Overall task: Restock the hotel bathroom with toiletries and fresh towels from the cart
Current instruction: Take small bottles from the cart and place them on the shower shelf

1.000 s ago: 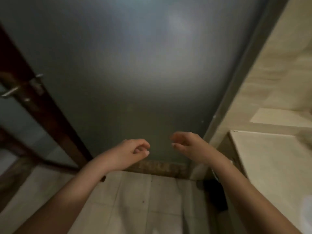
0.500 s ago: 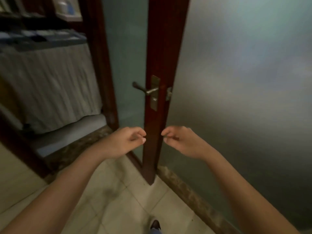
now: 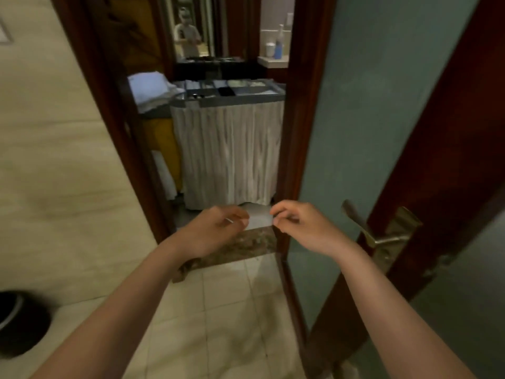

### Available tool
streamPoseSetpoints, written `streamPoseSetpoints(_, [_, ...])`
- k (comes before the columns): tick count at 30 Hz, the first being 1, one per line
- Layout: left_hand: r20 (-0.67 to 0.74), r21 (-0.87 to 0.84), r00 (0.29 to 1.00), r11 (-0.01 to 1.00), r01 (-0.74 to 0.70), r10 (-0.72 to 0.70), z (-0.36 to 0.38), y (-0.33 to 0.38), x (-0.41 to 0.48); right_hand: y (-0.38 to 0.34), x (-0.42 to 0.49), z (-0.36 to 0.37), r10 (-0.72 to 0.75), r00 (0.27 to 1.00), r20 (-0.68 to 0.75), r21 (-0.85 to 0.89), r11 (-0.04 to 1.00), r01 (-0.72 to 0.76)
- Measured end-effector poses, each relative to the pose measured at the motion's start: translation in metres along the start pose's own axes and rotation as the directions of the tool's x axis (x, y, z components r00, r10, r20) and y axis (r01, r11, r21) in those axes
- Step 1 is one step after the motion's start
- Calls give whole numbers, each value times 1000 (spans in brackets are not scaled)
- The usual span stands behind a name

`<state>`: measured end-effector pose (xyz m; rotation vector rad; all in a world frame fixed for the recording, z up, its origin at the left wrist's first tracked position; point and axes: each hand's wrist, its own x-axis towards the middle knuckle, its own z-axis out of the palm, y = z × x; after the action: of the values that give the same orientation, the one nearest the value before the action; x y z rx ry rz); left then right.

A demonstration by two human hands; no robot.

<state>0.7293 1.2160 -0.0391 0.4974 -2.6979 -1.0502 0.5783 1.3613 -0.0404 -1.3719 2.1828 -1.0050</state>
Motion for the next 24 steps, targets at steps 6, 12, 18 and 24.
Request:
streamPoseSetpoints(6, [-96, -59, 988, 991, 119, -124, -19, -39, 32, 12, 83, 10, -61, 994, 94, -11, 998, 62])
streamPoseSetpoints(12, [-126, -24, 970, 978, 207, -208, -50, -96, 86, 20, 169, 17, -85, 983, 162, 2, 996, 86])
streamPoseSetpoints(18, [-154, -30, 965, 978, 208, -210, -119, -164, 150, 16, 286, 30, -67, 981, 181, 56, 997, 58])
streamPoseSetpoints(24, [-157, -36, 965, 978, 208, -211, -193, -229, 221, -1, 403, 35, -52, 983, 178, 31, 998, 47])
